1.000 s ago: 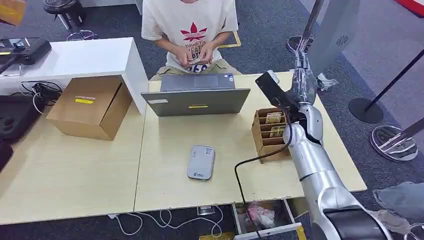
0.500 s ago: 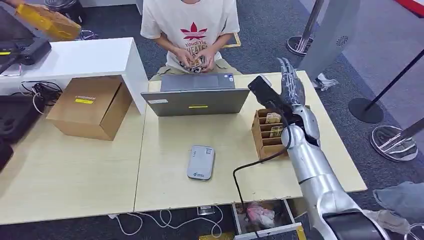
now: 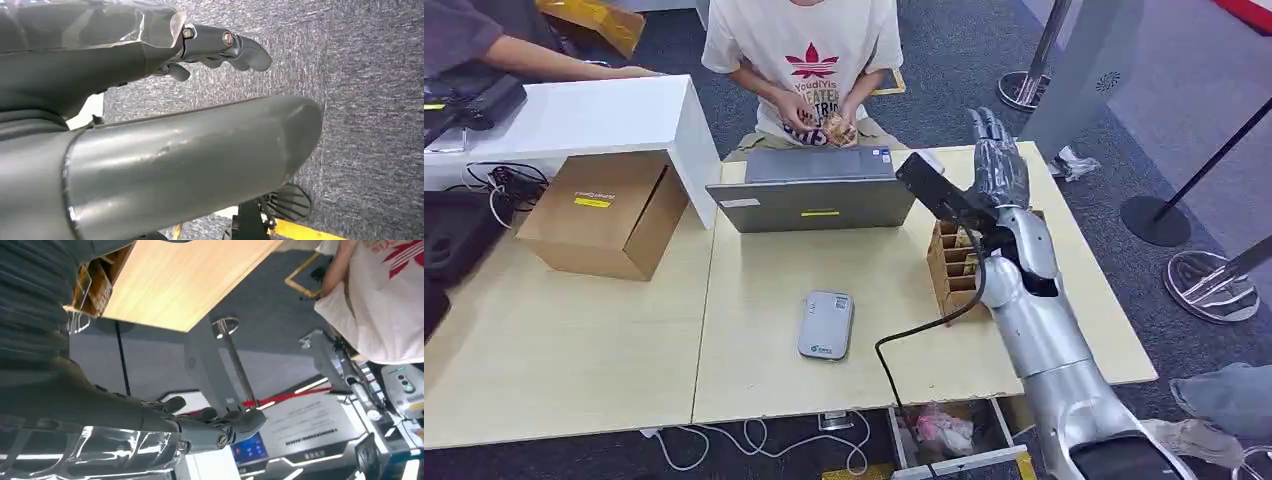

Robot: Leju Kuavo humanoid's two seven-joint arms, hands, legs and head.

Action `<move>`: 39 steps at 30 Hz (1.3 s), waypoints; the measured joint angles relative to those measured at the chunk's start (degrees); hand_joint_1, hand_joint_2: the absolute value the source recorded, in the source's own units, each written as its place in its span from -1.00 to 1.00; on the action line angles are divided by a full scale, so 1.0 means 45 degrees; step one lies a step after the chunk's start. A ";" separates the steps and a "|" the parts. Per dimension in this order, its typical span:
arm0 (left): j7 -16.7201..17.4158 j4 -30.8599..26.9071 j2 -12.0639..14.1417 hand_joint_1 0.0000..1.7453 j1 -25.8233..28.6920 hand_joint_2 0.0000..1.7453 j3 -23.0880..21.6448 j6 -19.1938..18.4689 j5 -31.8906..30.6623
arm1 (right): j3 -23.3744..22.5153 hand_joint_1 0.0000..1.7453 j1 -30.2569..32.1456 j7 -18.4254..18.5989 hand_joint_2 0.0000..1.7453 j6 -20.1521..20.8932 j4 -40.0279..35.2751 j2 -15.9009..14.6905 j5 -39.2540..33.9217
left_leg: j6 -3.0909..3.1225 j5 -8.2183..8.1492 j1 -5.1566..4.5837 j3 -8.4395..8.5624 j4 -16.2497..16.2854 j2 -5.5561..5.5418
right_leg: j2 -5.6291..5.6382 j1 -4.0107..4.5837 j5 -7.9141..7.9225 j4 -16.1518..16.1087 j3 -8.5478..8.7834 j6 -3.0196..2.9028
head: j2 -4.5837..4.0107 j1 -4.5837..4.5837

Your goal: Pass the card to the sensor for recognition and then transmit it.

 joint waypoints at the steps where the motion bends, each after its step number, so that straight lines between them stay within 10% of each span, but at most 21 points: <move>1: 0.0000 0.0000 -0.0005 -1.00 -0.0006 -1.00 0.0005 0.0000 0.0000 | 0.0108 -1.00 0.0034 0.0216 1.00 0.0000 -0.0127 -0.0025 0.0299 | 0.0000 0.0000 0.0000 0.0000 0.0000 0.0000 | 0.0000 0.0000 0.0000 0.0000 0.0000 0.0000 | 0.0000 0.0000; 12: 0.0000 0.0000 -0.0073 -1.00 -0.0025 -1.00 0.0015 0.0010 0.0015 | 0.1176 -1.00 0.0344 0.1497 1.00 0.0102 -0.0957 -0.0326 0.2518 | 0.0000 0.0000 0.0000 -0.0001 0.0000 -0.0001 | -0.0001 0.0000 0.0000 -0.0001 0.0000 0.0000 | 0.0000 0.0000; 39: 0.0078 0.0000 -0.0053 -1.00 -0.0040 -1.00 0.0029 -0.0010 0.0102 | 0.1915 -0.82 0.0782 0.0807 1.00 0.1010 -0.0914 -0.0423 0.1799 | 0.0000 0.0000 0.0001 -0.0001 0.0000 -0.0001 | -0.0002 0.0001 0.0000 0.0000 0.0000 0.0000 | 0.0000 0.0000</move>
